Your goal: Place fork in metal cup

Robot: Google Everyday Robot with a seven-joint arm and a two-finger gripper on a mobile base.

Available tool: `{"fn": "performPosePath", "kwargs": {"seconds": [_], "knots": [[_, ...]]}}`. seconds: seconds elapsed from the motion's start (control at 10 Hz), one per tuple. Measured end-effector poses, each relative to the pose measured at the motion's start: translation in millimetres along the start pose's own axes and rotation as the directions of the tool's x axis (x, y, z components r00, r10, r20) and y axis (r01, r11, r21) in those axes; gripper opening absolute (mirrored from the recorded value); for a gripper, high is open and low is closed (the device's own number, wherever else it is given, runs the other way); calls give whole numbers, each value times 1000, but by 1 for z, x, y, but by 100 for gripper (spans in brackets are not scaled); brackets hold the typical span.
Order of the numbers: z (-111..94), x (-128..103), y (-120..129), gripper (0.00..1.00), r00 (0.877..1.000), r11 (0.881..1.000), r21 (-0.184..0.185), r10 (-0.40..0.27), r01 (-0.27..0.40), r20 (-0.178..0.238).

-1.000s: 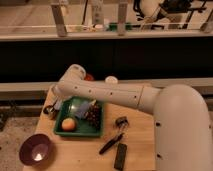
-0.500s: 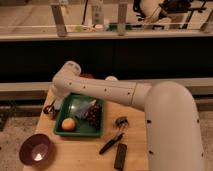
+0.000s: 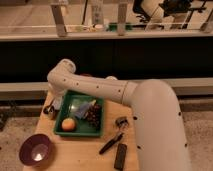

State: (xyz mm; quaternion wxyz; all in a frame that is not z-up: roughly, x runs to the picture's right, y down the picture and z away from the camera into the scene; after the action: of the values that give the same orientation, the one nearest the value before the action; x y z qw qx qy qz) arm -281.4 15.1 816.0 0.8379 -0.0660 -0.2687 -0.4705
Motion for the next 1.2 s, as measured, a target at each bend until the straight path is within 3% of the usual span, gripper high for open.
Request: {"fn": "performPosePath", "kwargs": {"seconds": [0.3,0.5,0.8,1.2], "knots": [[19,-1,-1,3,999,996,-73,-52,52,4],[26,1,-1,3,997,992,-103,-72,72,3],[34,6,-3,3,994,986,-131,-106,105,-5],[39,3,-6,3,991,981,-142,-134,132,-6]]}}
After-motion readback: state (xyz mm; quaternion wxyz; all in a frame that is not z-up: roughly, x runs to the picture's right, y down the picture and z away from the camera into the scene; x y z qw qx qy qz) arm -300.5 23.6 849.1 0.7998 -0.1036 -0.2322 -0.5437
